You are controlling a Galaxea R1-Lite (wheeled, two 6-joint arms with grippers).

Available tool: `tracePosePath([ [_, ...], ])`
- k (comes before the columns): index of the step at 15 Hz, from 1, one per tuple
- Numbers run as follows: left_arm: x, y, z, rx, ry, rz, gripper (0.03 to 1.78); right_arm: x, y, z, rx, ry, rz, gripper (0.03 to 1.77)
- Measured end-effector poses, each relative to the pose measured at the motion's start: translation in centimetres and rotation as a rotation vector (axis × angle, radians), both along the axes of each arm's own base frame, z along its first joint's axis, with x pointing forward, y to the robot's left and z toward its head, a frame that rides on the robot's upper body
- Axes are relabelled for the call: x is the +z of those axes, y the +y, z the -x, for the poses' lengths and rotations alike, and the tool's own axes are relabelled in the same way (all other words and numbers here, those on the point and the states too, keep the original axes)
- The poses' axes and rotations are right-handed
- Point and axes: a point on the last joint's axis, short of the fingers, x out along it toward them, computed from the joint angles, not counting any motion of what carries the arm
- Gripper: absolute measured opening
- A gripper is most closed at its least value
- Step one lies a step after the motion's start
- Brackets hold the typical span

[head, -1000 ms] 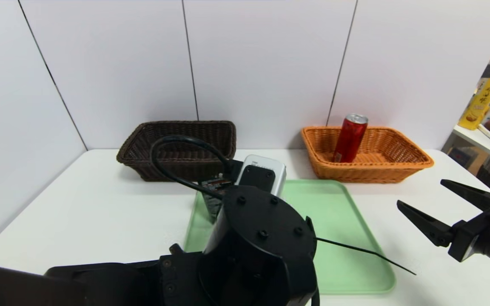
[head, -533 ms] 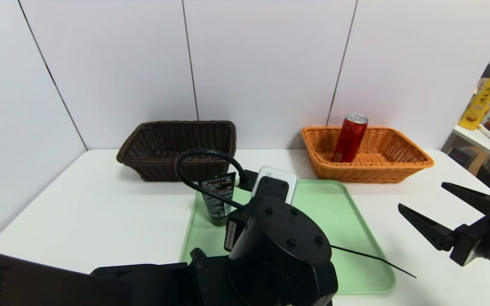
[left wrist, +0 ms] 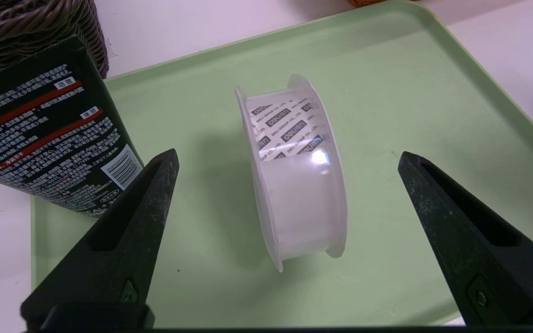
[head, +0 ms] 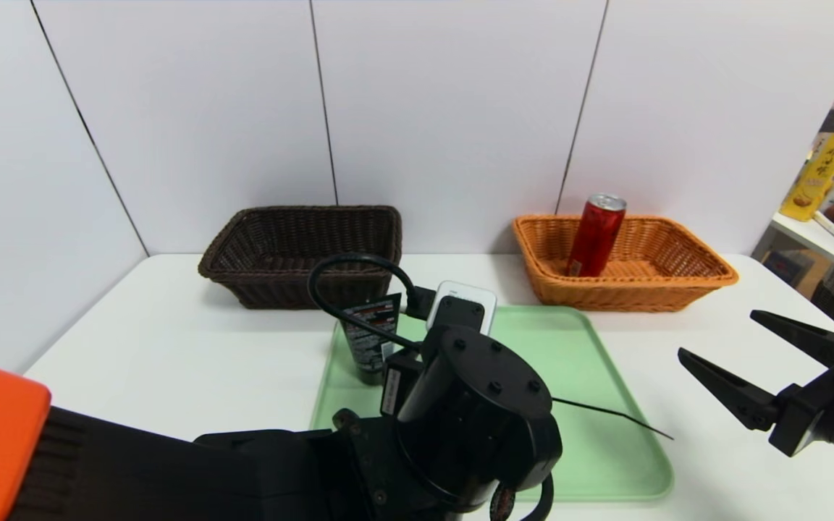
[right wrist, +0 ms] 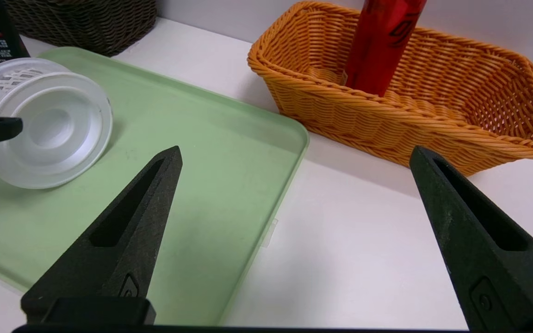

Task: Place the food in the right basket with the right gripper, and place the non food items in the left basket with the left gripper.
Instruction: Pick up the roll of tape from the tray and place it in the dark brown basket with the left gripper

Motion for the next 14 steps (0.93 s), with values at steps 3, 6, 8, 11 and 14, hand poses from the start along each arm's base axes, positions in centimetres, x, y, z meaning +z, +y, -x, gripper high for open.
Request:
tracePosePath([
  [3,-0.6,-0.2,-0.6,0.01,0.006,-0.01,1.69,-0.1,0.0,0.1,0.002,0.002,-0.002,1.69],
  [6,-1.0,-0.3,-1.1,0.022,0.01,-0.017,1.69,0.0,0.0,0.1,0.008,0.001,-0.003,1.69],
  [8,-1.2,-0.4,-1.6,0.033,0.012,-0.02,1.69,0.0,0.0,0.1,0.008,0.002,-0.003,1.69],
  [11,-1.5,-0.6,-2.0,0.04,0.015,-0.024,1.69,-0.1,0.0,0.1,0.014,0.003,-0.004,1.69],
  [14,-1.7,-0.6,-2.1,0.042,0.017,-0.027,1.69,-0.1,0.0,0.1,0.015,0.004,-0.003,1.69],
])
